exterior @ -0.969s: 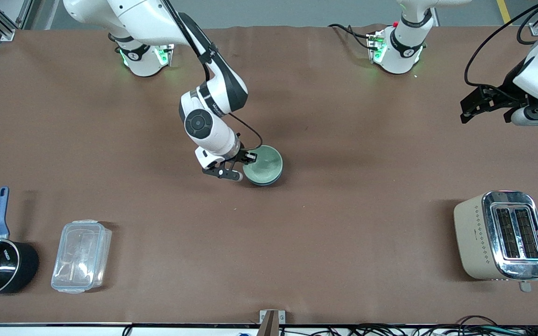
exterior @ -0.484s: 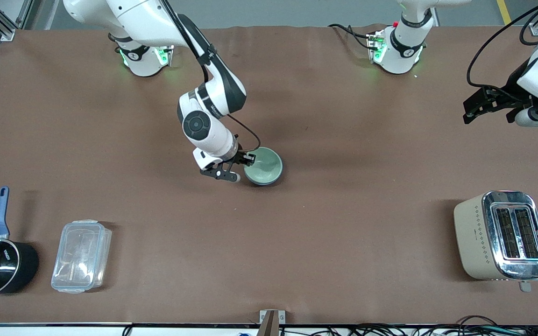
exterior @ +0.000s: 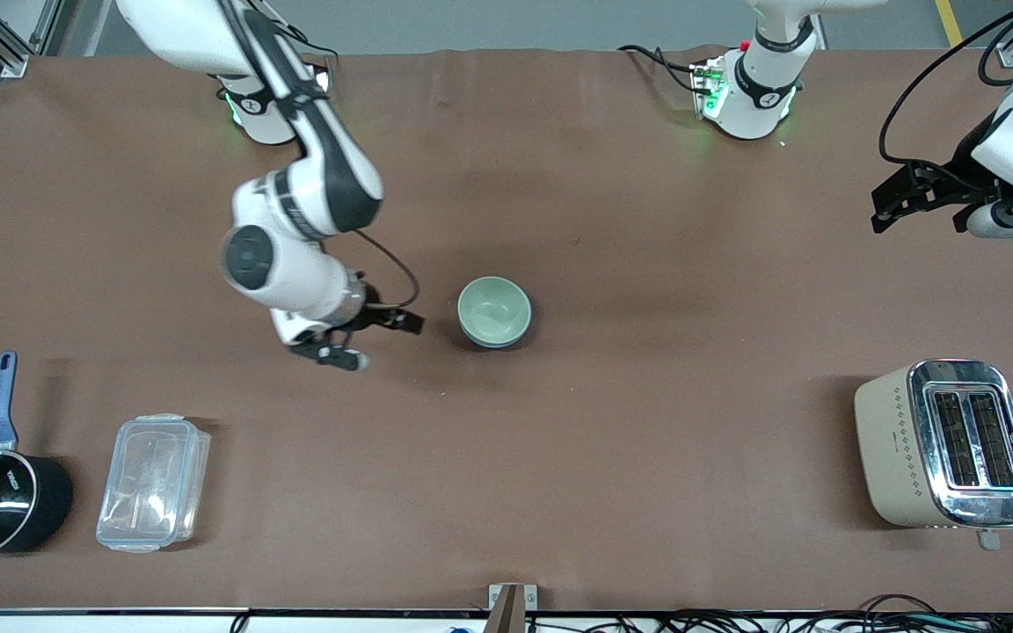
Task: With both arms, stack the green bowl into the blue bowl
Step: 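Open the right gripper and withdraw it from the stacked bowls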
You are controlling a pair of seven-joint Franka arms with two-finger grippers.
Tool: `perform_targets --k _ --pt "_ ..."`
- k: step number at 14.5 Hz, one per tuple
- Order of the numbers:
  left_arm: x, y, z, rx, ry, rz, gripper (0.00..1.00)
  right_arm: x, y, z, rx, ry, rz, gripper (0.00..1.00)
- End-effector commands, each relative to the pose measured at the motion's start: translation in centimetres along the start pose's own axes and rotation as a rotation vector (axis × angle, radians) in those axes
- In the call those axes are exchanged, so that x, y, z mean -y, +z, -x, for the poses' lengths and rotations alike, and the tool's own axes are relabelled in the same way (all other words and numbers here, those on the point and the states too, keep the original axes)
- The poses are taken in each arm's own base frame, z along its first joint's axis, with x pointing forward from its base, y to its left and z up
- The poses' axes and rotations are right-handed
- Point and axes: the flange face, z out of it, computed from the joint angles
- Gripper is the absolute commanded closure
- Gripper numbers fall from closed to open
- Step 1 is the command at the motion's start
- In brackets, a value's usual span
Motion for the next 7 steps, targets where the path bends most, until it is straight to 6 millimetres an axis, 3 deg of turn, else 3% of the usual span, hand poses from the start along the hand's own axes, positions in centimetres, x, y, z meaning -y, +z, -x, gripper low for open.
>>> perform_targets --k 1,4,7 --pt "0.2 -0.3 0.2 -0.003 0.025 0.017 0.0 -5.4 -6.7 -2.4 -0.081 -0.021 0.04 0.0" --pt "0.2 -0.3 0.2 -0.003 0.027 0.017 0.0 -11.6 -12.7 -4.9 -0.163 -0.039 0.13 0.0" --pt "0.3 -0.8 0.2 -0.012 0.018 0.01 0.0 -16.4 -16.1 -5.8 -0.19 -0.029 0.2 0.0"
